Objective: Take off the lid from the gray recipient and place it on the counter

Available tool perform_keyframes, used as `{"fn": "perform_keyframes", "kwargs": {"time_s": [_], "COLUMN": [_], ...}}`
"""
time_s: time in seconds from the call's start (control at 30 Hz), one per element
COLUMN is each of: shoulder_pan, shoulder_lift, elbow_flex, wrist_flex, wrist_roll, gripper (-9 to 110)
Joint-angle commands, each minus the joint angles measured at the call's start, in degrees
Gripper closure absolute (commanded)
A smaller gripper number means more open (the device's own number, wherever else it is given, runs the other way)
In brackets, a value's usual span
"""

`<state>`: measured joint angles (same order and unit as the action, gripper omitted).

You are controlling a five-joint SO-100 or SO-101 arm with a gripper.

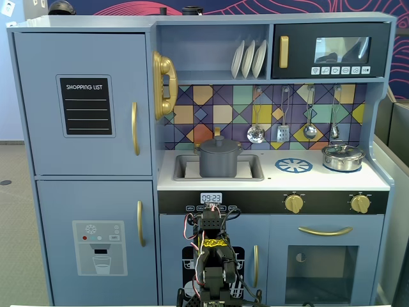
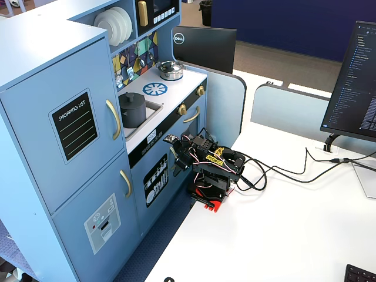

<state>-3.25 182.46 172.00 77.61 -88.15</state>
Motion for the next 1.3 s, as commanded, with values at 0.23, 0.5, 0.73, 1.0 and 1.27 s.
{"fn": "perform_keyframes", "kwargs": {"time_s": [0.23,0.5,0.73,1.0,1.27], "shoulder_pan": [3.0,3.9,3.3,5.4,6.4], "shoulder_lift": [-0.4,-1.8,-9.5,-16.6,-26.5], "elbow_flex": [0.0,-9.9,-35.4,-47.8,-51.2], "wrist_flex": [9.9,-2.2,-18.5,-36.4,-50.4], "wrist_roll": [2.4,-0.4,-4.4,-4.8,-4.1], "gripper": [101,101,101,101,99]}}
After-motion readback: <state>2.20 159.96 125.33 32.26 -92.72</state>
